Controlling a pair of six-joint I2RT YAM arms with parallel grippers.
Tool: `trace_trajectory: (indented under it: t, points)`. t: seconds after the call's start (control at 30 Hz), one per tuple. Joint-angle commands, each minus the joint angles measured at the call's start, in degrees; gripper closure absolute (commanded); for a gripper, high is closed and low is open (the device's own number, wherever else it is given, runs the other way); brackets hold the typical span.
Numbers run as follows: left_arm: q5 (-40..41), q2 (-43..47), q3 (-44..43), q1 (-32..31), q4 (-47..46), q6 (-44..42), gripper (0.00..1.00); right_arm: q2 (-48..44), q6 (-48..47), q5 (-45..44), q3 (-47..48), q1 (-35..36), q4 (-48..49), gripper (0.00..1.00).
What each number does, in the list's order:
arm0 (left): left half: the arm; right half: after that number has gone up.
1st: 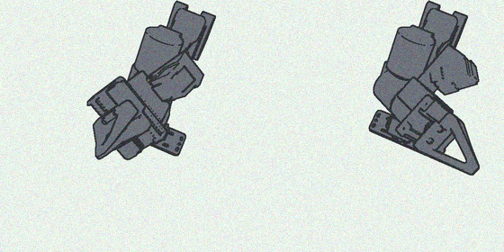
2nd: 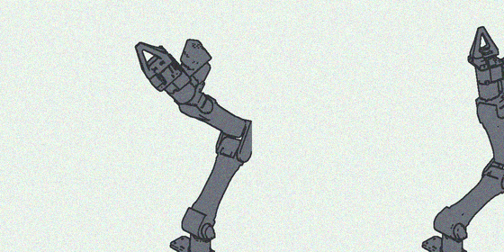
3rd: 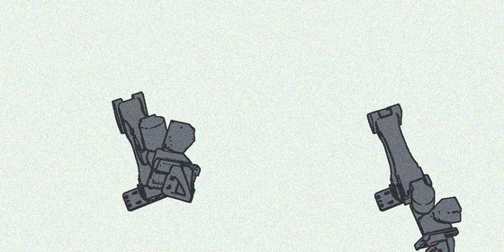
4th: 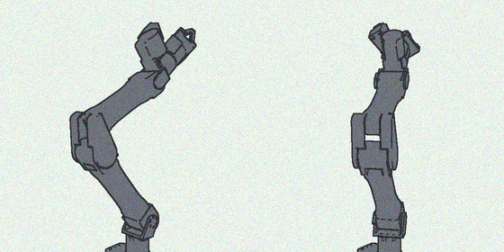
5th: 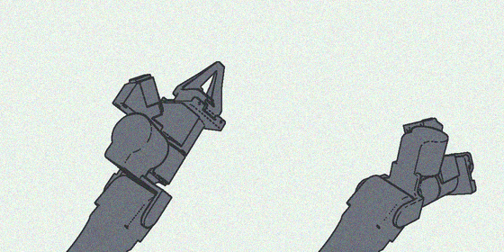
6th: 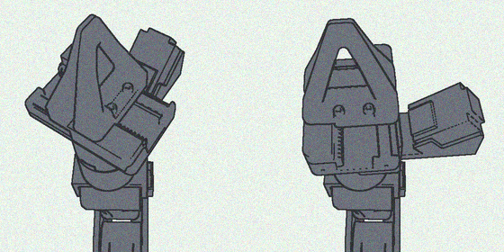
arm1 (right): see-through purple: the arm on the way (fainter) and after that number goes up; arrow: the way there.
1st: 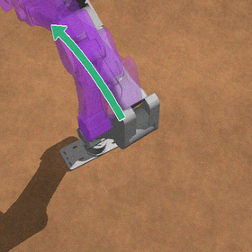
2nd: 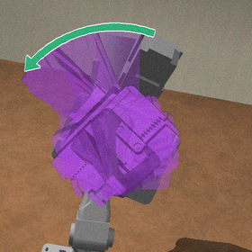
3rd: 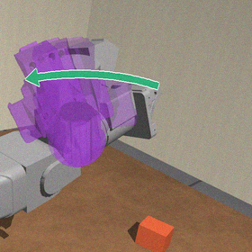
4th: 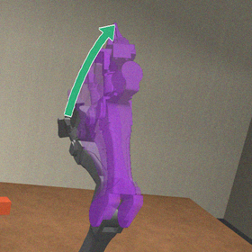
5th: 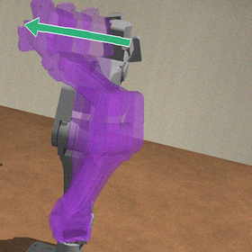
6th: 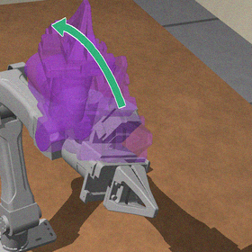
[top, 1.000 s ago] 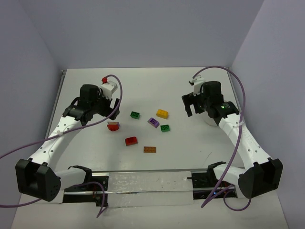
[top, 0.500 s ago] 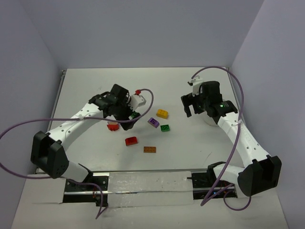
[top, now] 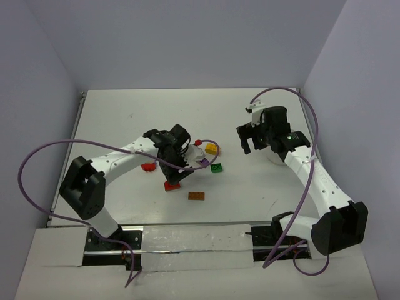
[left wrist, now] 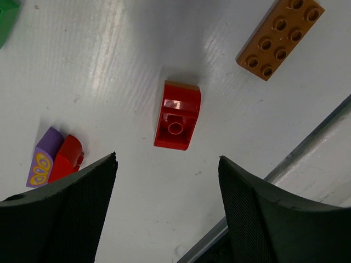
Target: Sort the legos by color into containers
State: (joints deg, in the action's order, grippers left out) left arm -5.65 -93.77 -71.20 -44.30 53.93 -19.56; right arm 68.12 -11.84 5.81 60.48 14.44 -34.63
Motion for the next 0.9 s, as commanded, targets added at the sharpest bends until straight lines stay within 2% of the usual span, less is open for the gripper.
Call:
trace_trajectory:
  t: [0.0,0.13,0.4,0.87]
  points:
    - [1.5,-4.0,-2.1,-1.2,1.8,1.1,0.22,0.9,0.2,1.1,1.2,-0.5,-0.5,0.00]
    - [2.3,-6.3,-2.9,-1.9,1.7,1.4,0.23,1.1,0.3,1.5,1.2,-0.7,-0.5,0.00]
    - [2.8,-10.0,-4.6,-2.3,2.8,1.4,0.34,1.4,0.2,1.9,1.0,-1.0,-0.4,0.00]
    - [2.6,-13.3,-5.4,-3.1,3.3,1.5,0.46,2.5,0.4,2.0,1.5,-1.2,-0.4,0.00]
